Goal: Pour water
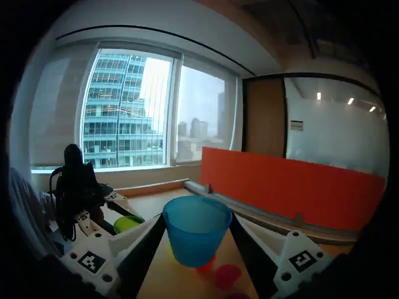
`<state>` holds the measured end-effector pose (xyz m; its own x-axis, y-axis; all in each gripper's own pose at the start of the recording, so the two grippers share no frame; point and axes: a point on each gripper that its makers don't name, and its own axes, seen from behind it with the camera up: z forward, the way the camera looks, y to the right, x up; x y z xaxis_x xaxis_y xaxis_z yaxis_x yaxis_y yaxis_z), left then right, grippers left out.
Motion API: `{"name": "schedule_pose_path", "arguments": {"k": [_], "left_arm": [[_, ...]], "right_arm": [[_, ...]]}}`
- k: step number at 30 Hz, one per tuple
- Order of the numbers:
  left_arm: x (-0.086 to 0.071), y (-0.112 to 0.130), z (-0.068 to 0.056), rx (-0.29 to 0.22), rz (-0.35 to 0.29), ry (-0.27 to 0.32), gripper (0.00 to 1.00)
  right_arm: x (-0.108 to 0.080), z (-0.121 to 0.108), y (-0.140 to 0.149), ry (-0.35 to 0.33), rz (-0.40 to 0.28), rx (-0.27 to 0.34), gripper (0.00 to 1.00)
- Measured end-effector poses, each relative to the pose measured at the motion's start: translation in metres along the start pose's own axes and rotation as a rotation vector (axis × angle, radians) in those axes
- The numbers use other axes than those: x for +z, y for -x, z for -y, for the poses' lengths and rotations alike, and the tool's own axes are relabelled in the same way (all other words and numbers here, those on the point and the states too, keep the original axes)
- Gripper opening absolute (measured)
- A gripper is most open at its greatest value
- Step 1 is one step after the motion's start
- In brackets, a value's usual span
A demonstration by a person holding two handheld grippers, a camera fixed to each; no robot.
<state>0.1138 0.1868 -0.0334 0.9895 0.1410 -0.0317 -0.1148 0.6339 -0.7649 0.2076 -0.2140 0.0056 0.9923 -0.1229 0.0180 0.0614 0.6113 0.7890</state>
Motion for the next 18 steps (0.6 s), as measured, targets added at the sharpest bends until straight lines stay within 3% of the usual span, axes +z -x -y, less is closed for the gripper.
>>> {"name": "schedule_pose_path", "arguments": {"k": [9,18], "left_arm": [[0.003,0.002,-0.002,0.002,0.012,0.006,0.88],[0.006,0.009,-0.003,0.005,0.044,0.020,0.88]], "right_arm": [[-0.003,-0.002,0.013,-0.005,0.004,0.008,0.93],[-0.007,0.000,0.044,-0.016,0.049,0.001,0.93]]}}
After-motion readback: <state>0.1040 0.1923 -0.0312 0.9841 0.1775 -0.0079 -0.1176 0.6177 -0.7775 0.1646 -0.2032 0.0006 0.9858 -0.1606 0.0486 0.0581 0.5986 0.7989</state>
